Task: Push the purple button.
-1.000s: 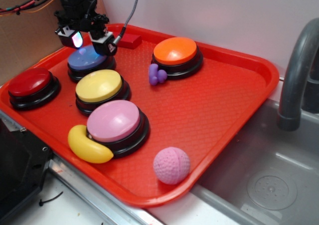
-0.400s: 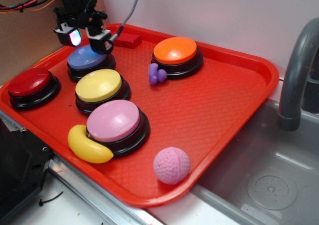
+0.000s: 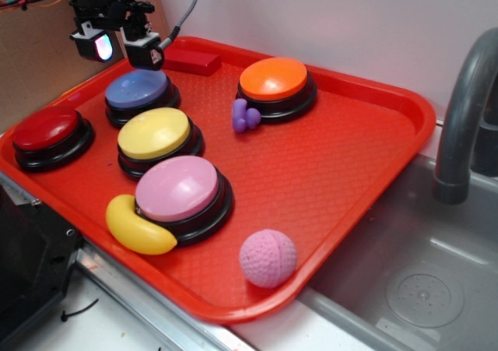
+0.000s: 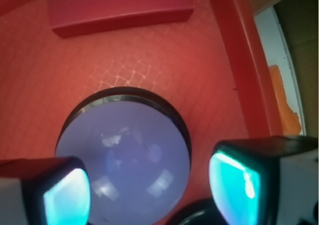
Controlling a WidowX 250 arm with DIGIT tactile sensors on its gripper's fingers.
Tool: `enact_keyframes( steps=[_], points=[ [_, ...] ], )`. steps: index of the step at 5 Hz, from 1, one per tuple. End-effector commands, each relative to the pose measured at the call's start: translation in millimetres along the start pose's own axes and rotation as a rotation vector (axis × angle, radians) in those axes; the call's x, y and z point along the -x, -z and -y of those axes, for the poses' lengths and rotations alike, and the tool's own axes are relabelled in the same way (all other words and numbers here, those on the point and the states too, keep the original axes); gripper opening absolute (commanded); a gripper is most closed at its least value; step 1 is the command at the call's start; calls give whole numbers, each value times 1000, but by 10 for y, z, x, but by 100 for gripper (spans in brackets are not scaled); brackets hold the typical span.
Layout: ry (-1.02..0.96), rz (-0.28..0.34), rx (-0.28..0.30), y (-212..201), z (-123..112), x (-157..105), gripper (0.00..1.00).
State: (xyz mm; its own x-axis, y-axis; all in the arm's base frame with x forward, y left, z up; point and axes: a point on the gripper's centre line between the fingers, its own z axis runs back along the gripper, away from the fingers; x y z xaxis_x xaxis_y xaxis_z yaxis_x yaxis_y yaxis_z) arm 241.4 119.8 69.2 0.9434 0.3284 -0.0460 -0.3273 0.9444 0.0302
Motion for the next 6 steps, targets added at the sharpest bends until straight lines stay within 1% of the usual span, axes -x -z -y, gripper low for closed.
enact_keyframes(
  steps=[1,2,3,4,6],
  points=[
    [-1,112,-42,-412,-94,-5,100],
    [-2,119,-47,-454,-103,10,100],
    [-10,125,-70,-528,-105,46,100],
    [-18,142,-73,-622,-117,85,100],
    [-24,152,-72,-734,-114,141,100]
  ],
)
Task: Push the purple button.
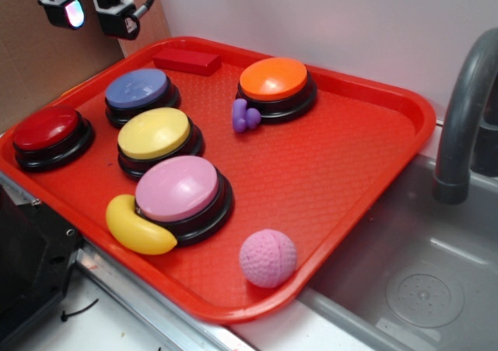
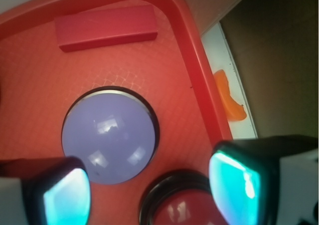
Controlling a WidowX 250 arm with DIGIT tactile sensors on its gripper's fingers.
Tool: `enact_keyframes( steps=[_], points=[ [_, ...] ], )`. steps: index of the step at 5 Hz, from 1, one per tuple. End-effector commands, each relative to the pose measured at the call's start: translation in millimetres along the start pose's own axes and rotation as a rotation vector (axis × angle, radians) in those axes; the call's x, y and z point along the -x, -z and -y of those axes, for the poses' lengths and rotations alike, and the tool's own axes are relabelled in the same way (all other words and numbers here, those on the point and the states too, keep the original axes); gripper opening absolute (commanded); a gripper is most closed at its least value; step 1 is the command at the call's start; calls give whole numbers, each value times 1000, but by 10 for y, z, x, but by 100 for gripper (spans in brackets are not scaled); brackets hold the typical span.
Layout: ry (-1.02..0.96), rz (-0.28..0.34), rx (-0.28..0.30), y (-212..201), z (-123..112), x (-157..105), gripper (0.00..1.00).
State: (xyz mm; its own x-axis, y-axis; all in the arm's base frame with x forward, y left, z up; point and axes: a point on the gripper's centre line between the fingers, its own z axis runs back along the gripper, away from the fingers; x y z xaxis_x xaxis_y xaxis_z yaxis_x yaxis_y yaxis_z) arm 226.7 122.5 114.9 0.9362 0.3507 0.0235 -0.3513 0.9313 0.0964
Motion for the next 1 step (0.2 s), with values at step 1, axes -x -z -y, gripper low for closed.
enact_keyframes(
  steps=[1],
  points=[
    [-2,96,-8,-427,-81,55,100]
  ],
)
